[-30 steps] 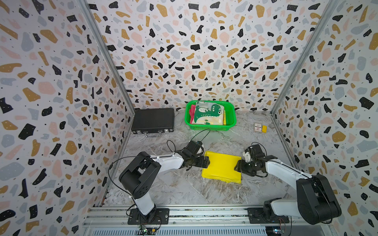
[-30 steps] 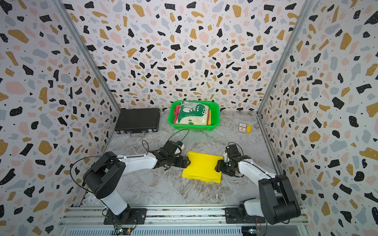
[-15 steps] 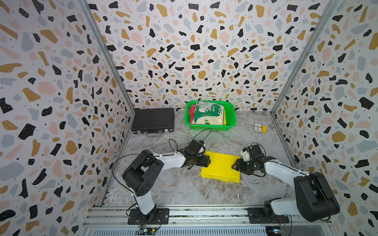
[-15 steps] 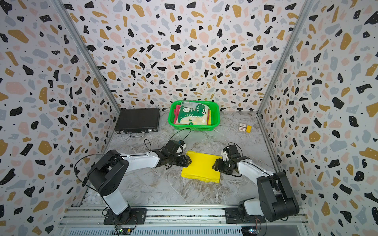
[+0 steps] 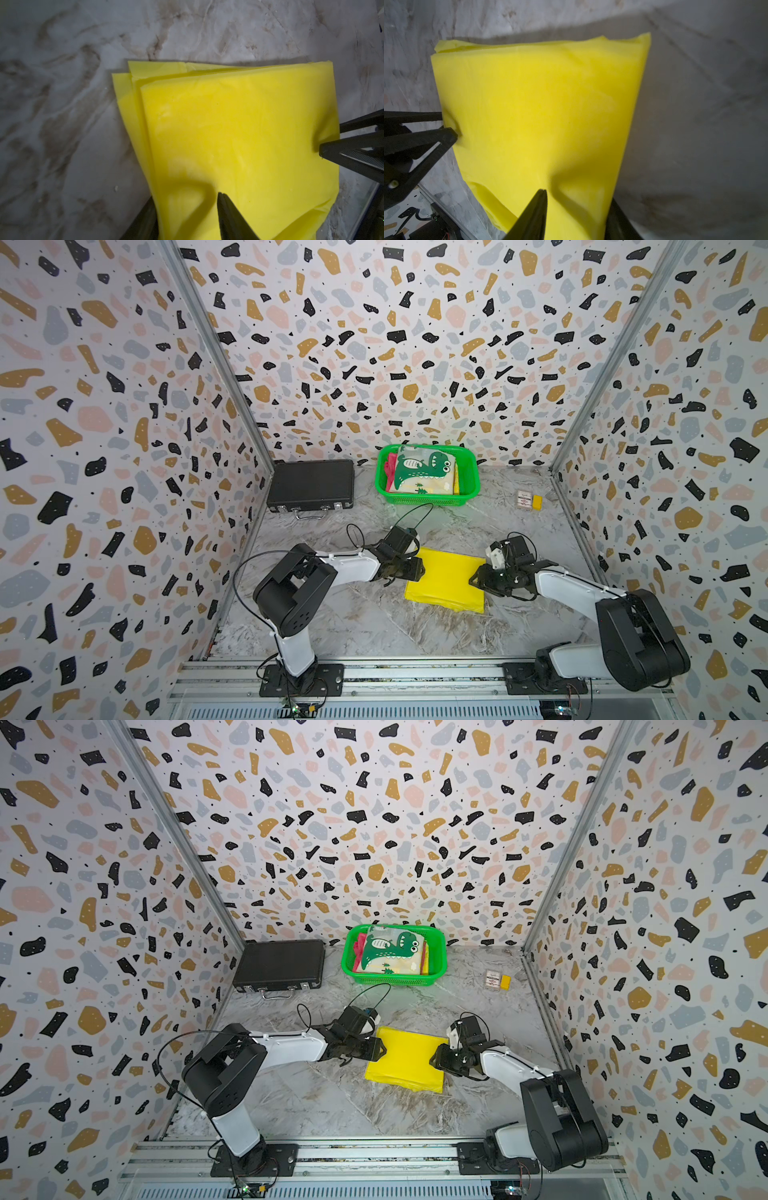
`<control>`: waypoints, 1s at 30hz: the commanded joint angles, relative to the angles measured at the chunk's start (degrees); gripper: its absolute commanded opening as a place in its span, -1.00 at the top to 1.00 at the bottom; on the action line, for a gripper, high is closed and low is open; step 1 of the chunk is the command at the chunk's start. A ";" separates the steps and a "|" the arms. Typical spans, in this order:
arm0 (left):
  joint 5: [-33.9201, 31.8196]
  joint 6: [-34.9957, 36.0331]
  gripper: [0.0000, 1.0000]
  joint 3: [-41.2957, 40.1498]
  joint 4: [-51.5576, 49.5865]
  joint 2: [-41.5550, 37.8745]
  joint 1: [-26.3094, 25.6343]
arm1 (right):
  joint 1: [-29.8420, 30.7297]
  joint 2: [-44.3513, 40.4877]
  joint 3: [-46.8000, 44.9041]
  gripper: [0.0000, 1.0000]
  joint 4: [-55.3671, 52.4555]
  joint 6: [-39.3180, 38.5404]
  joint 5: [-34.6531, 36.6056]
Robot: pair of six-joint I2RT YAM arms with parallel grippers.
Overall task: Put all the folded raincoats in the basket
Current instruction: Pick up the raincoat from the center of the board.
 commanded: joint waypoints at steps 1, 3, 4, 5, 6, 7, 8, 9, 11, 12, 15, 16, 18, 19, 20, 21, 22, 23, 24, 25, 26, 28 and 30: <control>1.29 -0.18 0.39 0.04 -3.14 0.33 -0.71 | 0.99 0.00 -1.47 0.26 -3.00 0.69 0.48; 1.20 -0.20 0.57 0.12 -3.50 -0.56 -0.93 | 1.22 -0.70 -1.47 0.42 -3.02 0.86 0.35; 1.25 -0.18 0.71 0.22 -3.74 -0.98 -1.08 | 1.35 -1.16 -1.46 0.54 -3.02 0.96 0.16; 1.30 -0.12 0.94 0.50 -4.02 -1.31 -1.19 | 1.44 -1.66 -1.43 0.66 -3.04 1.16 0.04; 1.31 -0.14 1.00 0.72 -4.39 -1.55 -1.33 | 1.53 -2.14 -1.47 0.76 -3.22 1.19 0.17; 1.28 -0.26 1.00 1.08 -4.87 -1.75 -1.40 | 1.60 -2.76 -1.47 0.88 -3.44 1.26 0.22; 1.38 -0.26 1.00 1.34 -5.10 -1.95 -1.48 | 1.62 -3.39 -1.46 0.98 -3.71 1.30 0.32; 1.47 -0.27 1.00 1.60 -5.39 -2.21 -1.55 | 1.62 -3.90 -1.41 1.00 -3.92 1.35 0.48; 1.07 -0.27 1.00 2.10 -6.20 -2.77 -1.81 | 1.66 -5.01 -1.39 1.00 -4.76 1.26 0.83; 0.80 -0.23 1.00 2.28 -6.64 -3.04 -1.85 | 1.62 -5.46 -1.30 1.00 -5.19 1.16 0.97; -0.05 -0.35 1.00 2.29 -7.54 -4.42 -2.07 | 1.63 -6.80 -0.78 1.00 -6.69 0.79 1.23; -0.31 -0.58 1.00 2.24 -7.88 -4.93 -2.04 | 1.69 -7.23 -0.48 1.00 -7.39 0.65 1.28; -0.70 -0.97 1.00 2.16 -8.37 -6.15 -2.07 | 1.70 -8.05 0.29 1.00 -8.60 0.47 1.23; -0.96 -1.35 1.00 2.07 -8.65 -6.81 -2.06 | 1.65 -8.54 0.56 1.00 -9.06 0.55 0.99; -1.08 -1.62 1.00 2.07 -8.73 -7.36 -2.07 | 1.62 -8.86 0.85 1.00 -9.09 0.84 0.34; -1.16 -1.93 1.00 1.98 -8.89 -7.98 -2.07 | 1.62 -9.18 1.43 1.00 -9.13 1.25 -1.08; -1.08 -2.32 1.00 1.98 -9.00 -8.70 -2.07 | 1.64 -9.50 2.20 1.00 -9.12 1.87 -2.58; -0.99 -2.76 1.00 1.94 -9.09 -9.19 -2.04 | 1.62 -9.83 2.90 1.00 -9.12 2.36 -3.63; -0.99 -3.27 1.00 1.94 -9.17 -9.95 -2.00 | 1.62 -10.22 3.85 1.00 -9.61 2.64 -4.29; -1.07 -3.67 1.00 2.01 -9.17 -10.65 -2.07 | 1.66 -10.66 4.83 1.00 -10.47 2.53 -4.39; -1.08 -4.06 1.00 2.02 -9.29 -11.27 -2.07 | 1.65 -11.06 5.85 1.00 -11.41 2.20 -4.15; -1.94 -4.14 1.00 2.78 -10.46 -12.65 -2.06 | 1.62 -11.65 8.06 1.00 -13.77 1.09 -3.33; -3.51 -3.75 1.00 4.20 -13.11 -13.65 -2.03 | 1.62 -11.47 10.40 1.00 -15.73 -0.25 -3.18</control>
